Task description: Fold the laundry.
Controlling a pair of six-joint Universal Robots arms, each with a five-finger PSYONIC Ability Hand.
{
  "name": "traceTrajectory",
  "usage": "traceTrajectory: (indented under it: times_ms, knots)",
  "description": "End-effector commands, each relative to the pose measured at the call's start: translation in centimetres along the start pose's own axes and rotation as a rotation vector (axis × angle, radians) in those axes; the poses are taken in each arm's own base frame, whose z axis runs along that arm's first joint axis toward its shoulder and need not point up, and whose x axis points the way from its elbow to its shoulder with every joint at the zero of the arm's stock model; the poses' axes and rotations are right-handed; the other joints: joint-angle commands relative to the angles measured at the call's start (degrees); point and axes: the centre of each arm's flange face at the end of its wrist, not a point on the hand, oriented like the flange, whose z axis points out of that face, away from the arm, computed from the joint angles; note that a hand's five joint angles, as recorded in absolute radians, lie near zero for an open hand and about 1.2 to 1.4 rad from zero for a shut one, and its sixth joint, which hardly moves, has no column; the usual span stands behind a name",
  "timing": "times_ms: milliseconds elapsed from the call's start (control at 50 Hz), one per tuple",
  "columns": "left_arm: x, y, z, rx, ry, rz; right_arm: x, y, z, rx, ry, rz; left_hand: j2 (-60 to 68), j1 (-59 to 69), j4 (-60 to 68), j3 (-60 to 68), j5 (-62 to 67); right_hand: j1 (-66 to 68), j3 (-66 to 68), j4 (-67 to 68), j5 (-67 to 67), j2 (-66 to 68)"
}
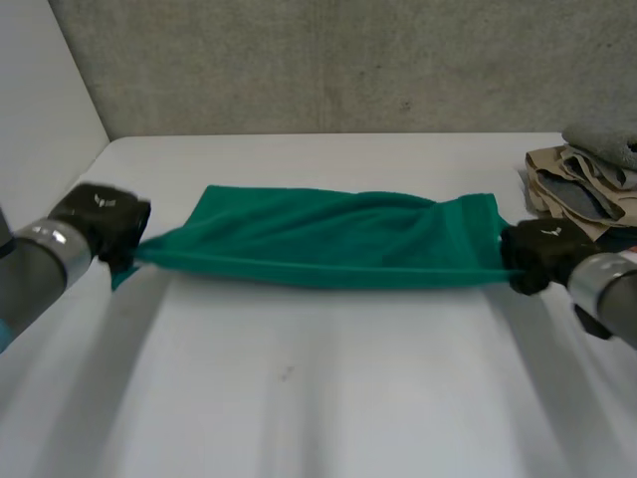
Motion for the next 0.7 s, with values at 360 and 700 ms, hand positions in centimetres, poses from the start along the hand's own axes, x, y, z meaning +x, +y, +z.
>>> traceTrajectory:
  times_ms: [360,700]
  knots:
    - [1.2,0.6,-0.5,-0.147,0.114,0.336,-1.6,-1.2,-3.1,-0.199,-0.094,-0.584,11.56,14.9,11.57,12.05,12.49,14.73,12.28,11.58,13.04,12.63]
    - [-12.4,-19.9,1.4,0.821,-0.572,-0.051,5.7,-23.3,0.2,0.904,0.524,-0.288,11.56,14.9,11.57,12.05,12.49,14.73,12.28,11.58,13.04,12.63]
